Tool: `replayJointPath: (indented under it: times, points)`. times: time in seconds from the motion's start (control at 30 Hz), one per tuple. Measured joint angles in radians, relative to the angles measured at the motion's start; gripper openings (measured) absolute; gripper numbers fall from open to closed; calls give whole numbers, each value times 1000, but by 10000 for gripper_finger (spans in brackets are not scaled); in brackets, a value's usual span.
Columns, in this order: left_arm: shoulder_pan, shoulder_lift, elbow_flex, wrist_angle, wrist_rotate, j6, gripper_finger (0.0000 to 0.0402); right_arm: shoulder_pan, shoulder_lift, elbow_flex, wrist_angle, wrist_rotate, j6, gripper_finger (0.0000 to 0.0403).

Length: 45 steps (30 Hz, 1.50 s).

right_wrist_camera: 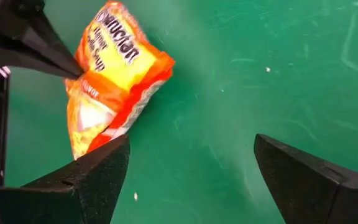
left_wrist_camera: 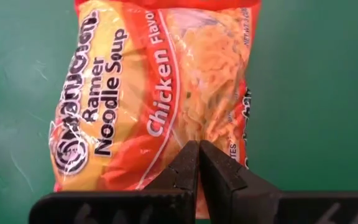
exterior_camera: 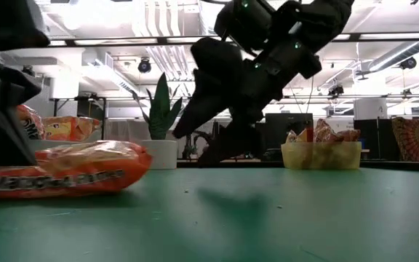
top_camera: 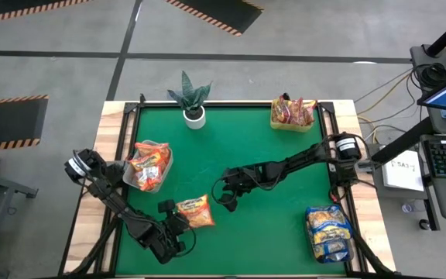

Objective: Sort Maruchan noodles
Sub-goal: Put the orange noodle pack into the white bin

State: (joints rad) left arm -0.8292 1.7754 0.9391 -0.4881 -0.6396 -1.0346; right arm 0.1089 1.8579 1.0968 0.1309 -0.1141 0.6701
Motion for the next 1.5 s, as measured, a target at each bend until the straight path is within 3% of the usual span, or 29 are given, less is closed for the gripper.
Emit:
replayJointPath:
  times: [0.27, 0.5, 0.9, 1.2, 1.5]
  points:
    - [-36, -38, 59, -111, 43, 3, 0, 0, 60, 39, 137, -45, 27, 338]
    - [-59, -18, 52, -72, 53, 4, 0, 7, 162, 130, 143, -58, 22, 338]
    - [-82, 61, 48, -26, 29, -39, 0, 6, 299, 295, 145, -198, -6, 338]
    - [-85, 68, 41, -26, 9, -56, 0, 7, 306, 324, 240, -272, -33, 331]
    - [-86, 70, 39, -27, -24, -55, 0, 12, 306, 323, 242, -252, -62, 324]
